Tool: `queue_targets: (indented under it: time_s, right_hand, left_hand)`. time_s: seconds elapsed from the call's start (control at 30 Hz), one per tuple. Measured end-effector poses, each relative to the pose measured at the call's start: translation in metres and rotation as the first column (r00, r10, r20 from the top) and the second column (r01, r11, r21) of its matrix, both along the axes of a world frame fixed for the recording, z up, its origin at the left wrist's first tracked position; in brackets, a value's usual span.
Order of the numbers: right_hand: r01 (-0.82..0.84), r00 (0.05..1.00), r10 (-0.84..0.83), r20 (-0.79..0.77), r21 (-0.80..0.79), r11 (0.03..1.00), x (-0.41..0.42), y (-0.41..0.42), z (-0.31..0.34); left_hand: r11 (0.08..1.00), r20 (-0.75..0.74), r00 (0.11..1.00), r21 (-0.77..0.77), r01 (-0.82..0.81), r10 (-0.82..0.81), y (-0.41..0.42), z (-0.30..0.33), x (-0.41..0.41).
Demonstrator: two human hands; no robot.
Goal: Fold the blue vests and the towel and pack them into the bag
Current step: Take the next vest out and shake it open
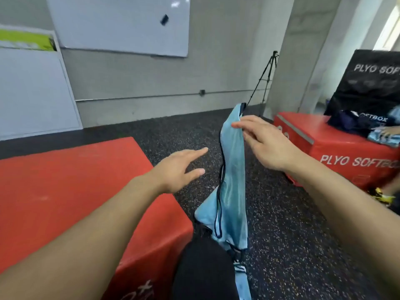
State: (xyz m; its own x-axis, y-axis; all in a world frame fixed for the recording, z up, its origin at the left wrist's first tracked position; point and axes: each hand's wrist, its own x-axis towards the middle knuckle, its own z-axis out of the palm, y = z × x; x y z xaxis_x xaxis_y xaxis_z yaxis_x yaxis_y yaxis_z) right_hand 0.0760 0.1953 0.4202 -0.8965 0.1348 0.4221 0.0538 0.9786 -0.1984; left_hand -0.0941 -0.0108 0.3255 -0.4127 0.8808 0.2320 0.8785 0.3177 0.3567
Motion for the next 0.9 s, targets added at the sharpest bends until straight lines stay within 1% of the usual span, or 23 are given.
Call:
queue_targets:
  time_s: [0.1, 0.2, 0.27, 0.33, 0.43, 0.5, 0.63, 0.77, 0.9]
  right_hand:
    - [-0.053, 0.996, 0.054, -0.074, 0.015, 0.998, -0.031, -0.024, 0.056]
    - [-0.117, 0.987, 0.117, -0.113, 0.008, 0.993, -0.064, -0.05, 0.106]
    - [-0.153, 0.979, 0.151, -0.14, -0.006, 0.988, -0.084, -0.07, 0.136]
    - [-0.196, 0.967, 0.188, -0.17, -0.032, 0.98, -0.1, -0.092, 0.162]
    - [-0.258, 0.95, 0.234, -0.207, -0.102, 0.961, -0.119, -0.122, 0.195]
    - [-0.298, 0.937, 0.256, -0.239, -0.162, 0.941, -0.13, -0.143, 0.215]
    - [-0.358, 0.915, 0.278, -0.294, -0.272, 0.893, -0.147, -0.179, 0.251]
    - [-0.402, 0.895, 0.304, -0.326, -0.294, 0.867, -0.158, -0.204, 0.272]
    - [-0.418, 0.891, 0.317, -0.325, -0.316, 0.852, -0.165, -0.221, 0.278]
  left_hand:
    - [0.996, -0.013, 0.999, 0.08, -0.047, 0.048, -0.02, 0.042, -0.013]
    - [0.984, -0.032, 0.995, 0.151, -0.092, 0.097, -0.047, 0.086, -0.024]
    - [0.974, -0.014, 0.992, 0.192, -0.123, 0.128, -0.068, 0.113, -0.03]
    - [0.96, 0.042, 0.984, 0.216, -0.177, 0.172, -0.086, 0.133, -0.036]
    - [0.931, 0.173, 0.965, 0.275, -0.241, 0.199, -0.111, 0.156, -0.046]
    - [0.907, 0.218, 0.95, 0.311, -0.285, 0.223, -0.129, 0.168, -0.052]
    - [0.878, 0.088, 0.922, 0.282, -0.386, 0.377, -0.167, 0.18, -0.06]
    - [0.844, 0.073, 0.879, 0.25, -0.474, 0.472, -0.194, 0.167, -0.072]
    - [0.803, 0.017, 0.827, 0.225, -0.551, 0.562, -0.208, 0.153, -0.08]
